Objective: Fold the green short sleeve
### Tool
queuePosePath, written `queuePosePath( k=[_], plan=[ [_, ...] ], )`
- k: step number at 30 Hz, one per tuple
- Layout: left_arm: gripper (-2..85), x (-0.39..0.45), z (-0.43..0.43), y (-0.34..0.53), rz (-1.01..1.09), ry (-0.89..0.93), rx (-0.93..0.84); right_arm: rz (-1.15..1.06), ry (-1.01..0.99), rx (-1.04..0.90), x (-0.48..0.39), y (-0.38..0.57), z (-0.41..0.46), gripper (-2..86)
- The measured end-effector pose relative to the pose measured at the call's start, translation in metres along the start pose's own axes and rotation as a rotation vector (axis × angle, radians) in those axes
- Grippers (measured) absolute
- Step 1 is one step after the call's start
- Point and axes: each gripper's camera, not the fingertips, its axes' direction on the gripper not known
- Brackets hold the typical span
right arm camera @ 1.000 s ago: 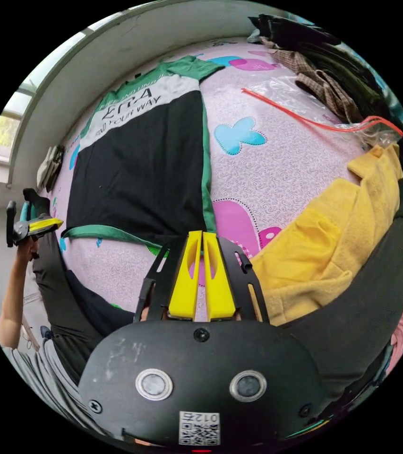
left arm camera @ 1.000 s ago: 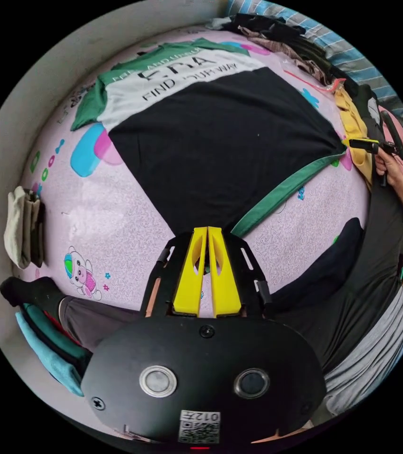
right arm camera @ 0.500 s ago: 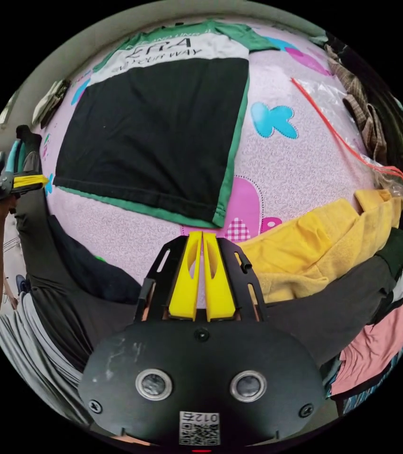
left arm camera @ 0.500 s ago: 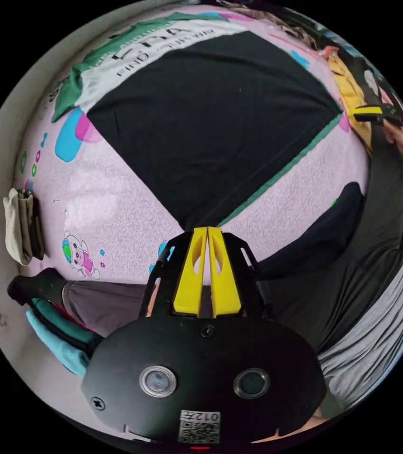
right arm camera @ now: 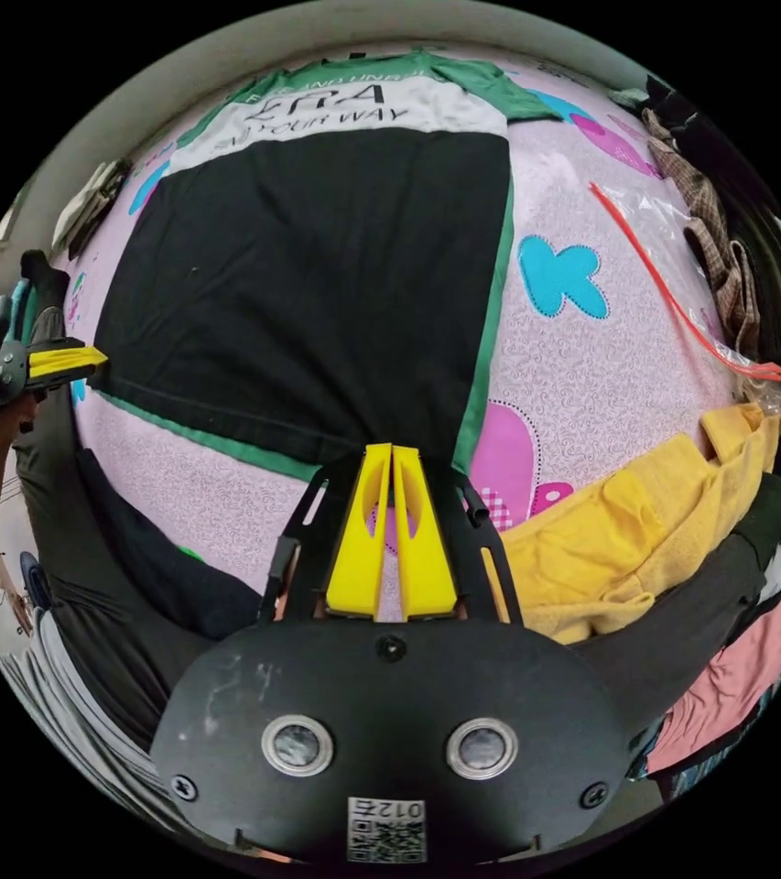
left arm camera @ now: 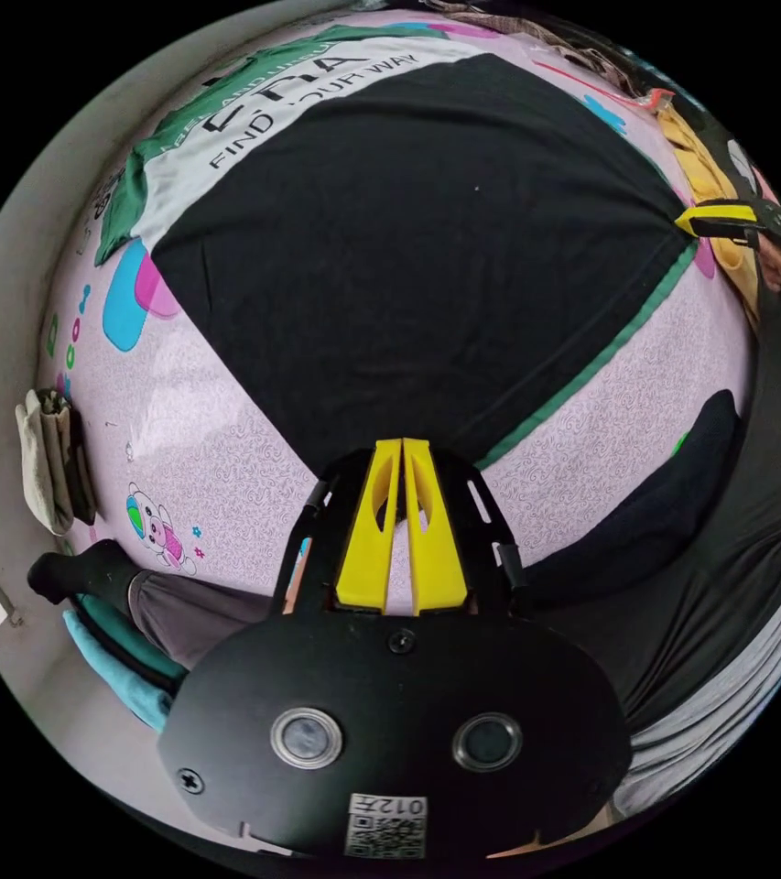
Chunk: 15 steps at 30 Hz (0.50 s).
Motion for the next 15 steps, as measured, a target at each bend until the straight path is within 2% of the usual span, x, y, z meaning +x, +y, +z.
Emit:
queuePosePath(
  k=[15],
  plan=[
    [0.8,0.006,0.016,0.024,0.014,-0.017,-0.089,-0.045,-0.020,-0.051,-0.054,0.025,0.008,-0.8]
  ],
)
